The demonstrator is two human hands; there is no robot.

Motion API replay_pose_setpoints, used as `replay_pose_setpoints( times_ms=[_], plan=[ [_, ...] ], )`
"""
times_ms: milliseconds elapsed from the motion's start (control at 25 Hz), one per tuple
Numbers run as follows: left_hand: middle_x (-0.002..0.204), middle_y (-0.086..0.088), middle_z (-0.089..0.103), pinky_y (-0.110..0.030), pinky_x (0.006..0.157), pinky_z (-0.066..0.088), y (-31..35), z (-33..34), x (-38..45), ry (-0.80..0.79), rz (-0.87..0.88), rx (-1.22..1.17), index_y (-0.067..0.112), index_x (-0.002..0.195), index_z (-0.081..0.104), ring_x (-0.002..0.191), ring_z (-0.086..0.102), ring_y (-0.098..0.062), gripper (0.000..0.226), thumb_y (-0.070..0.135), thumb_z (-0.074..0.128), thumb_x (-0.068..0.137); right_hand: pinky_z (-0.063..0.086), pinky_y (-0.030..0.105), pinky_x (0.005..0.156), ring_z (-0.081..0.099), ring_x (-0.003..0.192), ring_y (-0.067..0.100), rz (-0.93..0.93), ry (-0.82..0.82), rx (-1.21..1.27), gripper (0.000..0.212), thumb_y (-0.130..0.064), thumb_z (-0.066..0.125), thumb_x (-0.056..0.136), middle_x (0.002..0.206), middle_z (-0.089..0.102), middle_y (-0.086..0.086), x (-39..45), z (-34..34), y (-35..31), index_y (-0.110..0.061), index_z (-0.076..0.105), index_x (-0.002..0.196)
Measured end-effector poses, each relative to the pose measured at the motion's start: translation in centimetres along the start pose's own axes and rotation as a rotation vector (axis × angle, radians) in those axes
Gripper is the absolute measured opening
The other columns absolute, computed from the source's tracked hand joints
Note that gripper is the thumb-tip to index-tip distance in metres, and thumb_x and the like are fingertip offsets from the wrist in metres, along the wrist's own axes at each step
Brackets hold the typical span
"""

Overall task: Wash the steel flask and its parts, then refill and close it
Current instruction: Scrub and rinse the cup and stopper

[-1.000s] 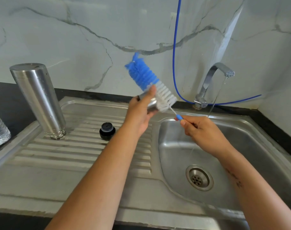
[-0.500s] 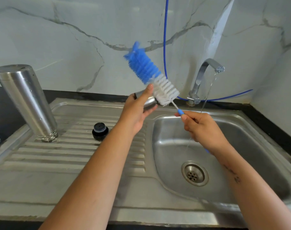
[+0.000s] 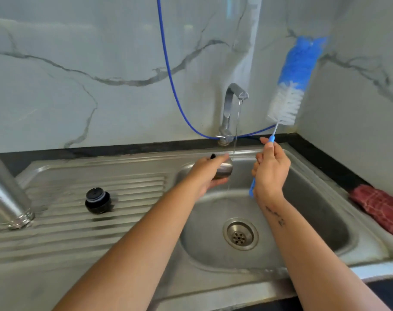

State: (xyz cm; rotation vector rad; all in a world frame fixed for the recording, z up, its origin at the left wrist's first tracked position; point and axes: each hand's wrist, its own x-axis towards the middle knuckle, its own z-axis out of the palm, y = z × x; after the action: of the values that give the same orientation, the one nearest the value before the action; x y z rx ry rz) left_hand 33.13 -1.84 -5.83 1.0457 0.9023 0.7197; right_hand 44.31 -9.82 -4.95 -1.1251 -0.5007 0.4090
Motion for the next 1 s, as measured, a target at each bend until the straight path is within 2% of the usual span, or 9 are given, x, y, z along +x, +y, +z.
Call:
replay_pose_setpoints(
  times_ms=[120,200,360,480,560,720,840,920,1000],
  plan=[
    [0.127,-0.018,0.064,-0.031,0.058,0.063,0.3,3.0,3.8,0.038,-0.092,-0.15,0.015,0.102,0.067,0.114,0.066,-0.031,0.027,0.035,0.079,0.089,0.03,0.025,0.045,0.032,0.048,0.008,0.082,0.071,0.014,0.03,-0.023,0.043,0.109,0.062,0.041,-0.002,0.8,-0.5,0.6,-0.01,0.068,0.116],
    [0.117,-0.017,0.064,-0.031,0.055,0.063,0.6,4.2,5.5,0.053,-0.115,-0.261,0.013,0.104,0.065,0.111,0.065,-0.031,0.032,0.039,0.077,0.09,0.031,0.025,0.046,0.033,0.049,0.008,0.117,0.089,0.007,0.029,-0.024,0.043,0.109,0.061,0.042,-0.002,1.1,-0.6,0.7,-0.011,0.069,0.115],
    [0.102,-0.019,0.061,-0.024,0.043,0.055,0.3,6.1,6.9,-0.002,-0.22,-0.45,0.006,0.112,0.061,0.078,0.064,-0.027,0.053,0.055,0.065,0.094,0.041,0.027,0.055,0.042,0.056,0.009,0.103,0.076,-0.05,0.028,-0.026,0.044,0.108,0.065,0.05,-0.003,1.2,-0.5,0.7,-0.018,0.071,0.114],
    [0.088,-0.016,0.061,-0.018,0.033,0.042,-0.6,6.4,7.2,-0.051,-0.288,-0.45,0.004,0.104,0.06,0.048,0.06,-0.018,0.074,0.074,0.039,0.096,0.044,0.02,0.052,0.046,0.053,0.005,0.081,0.061,-0.052,0.027,-0.025,0.044,0.109,0.064,0.051,-0.003,1.1,-0.3,0.6,-0.018,0.07,0.111],
    [0.081,-0.015,0.061,-0.015,0.03,0.035,-0.6,5.7,7.7,-0.008,-0.314,-0.457,0.002,0.102,0.06,0.037,0.056,-0.016,0.083,0.078,0.027,0.096,0.042,0.026,0.055,0.044,0.054,0.008,0.059,0.052,-0.077,0.028,-0.028,0.044,0.108,0.063,0.05,-0.004,1.1,-0.3,0.7,-0.019,0.071,0.111],
    [0.081,-0.014,0.062,-0.015,0.033,0.039,0.7,4.5,8.2,0.14,-0.286,-0.448,0.005,0.112,0.062,0.052,0.055,-0.016,0.068,0.067,0.038,0.1,0.039,0.036,0.064,0.041,0.058,0.011,0.032,0.016,-0.113,0.027,-0.029,0.043,0.108,0.065,0.048,-0.002,1.0,-0.1,1.2,-0.03,0.07,0.103],
    [0.088,-0.013,0.066,-0.019,0.038,0.048,0.8,5.0,7.5,0.057,-0.275,-0.377,0.007,0.114,0.065,0.066,0.061,-0.019,0.056,0.06,0.056,0.096,0.04,0.037,0.065,0.042,0.059,0.012,0.013,0.014,-0.128,0.026,-0.03,0.043,0.108,0.065,0.049,-0.002,1.0,-0.2,1.2,-0.031,0.069,0.104],
    [0.096,-0.016,0.068,-0.021,0.041,0.05,0.4,5.0,7.0,0.008,-0.29,-0.341,0.006,0.117,0.065,0.071,0.064,-0.022,0.058,0.06,0.059,0.095,0.041,0.037,0.065,0.043,0.059,0.012,0.012,0.019,-0.14,0.026,-0.031,0.043,0.108,0.064,0.05,-0.004,1.0,-0.3,1.2,-0.03,0.07,0.107],
    [0.094,-0.018,0.068,-0.02,0.04,0.049,0.2,4.4,6.7,0.001,-0.316,-0.329,0.005,0.112,0.065,0.066,0.063,-0.022,0.059,0.061,0.057,0.095,0.041,0.037,0.065,0.043,0.059,0.011,0.02,0.022,-0.141,0.026,-0.031,0.044,0.108,0.064,0.05,-0.004,1.1,-0.2,1.4,-0.03,0.07,0.105]
  ],
)
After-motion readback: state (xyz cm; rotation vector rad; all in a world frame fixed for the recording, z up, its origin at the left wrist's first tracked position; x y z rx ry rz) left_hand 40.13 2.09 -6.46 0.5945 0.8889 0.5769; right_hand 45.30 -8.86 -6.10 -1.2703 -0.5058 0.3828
